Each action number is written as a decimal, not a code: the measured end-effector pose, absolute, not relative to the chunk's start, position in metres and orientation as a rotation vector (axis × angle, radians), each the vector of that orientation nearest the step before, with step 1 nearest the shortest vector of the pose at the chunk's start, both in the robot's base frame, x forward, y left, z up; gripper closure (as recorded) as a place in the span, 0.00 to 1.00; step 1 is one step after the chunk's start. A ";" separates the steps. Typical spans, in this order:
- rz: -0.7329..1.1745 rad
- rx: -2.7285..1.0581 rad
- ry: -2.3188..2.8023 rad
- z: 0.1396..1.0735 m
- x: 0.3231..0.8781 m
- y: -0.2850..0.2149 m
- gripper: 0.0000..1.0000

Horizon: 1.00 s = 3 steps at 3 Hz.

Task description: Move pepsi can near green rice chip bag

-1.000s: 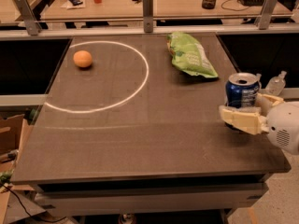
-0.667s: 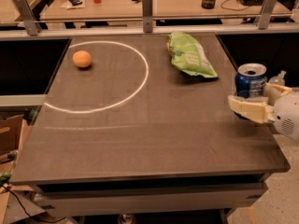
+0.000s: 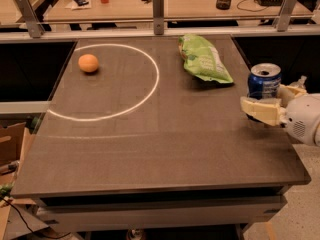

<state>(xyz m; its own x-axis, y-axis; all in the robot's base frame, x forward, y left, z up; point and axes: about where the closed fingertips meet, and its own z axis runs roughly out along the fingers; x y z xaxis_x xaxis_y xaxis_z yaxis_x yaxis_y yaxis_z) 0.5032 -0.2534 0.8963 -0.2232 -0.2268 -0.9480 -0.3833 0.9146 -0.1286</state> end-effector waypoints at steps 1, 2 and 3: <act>0.132 -0.425 1.792 0.896 0.532 -0.256 1.00; 0.108 -0.384 1.776 0.896 0.557 -0.251 1.00; 0.097 -0.321 1.782 0.893 0.578 -0.247 1.00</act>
Offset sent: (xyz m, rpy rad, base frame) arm 0.0859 0.0037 -0.0058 0.0304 -0.0733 -0.1339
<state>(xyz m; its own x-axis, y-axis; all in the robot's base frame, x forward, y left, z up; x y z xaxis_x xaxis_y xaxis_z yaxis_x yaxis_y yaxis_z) 0.5784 -0.2467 0.8927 -0.2016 -0.1641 -0.9656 -0.2675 0.9576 -0.1069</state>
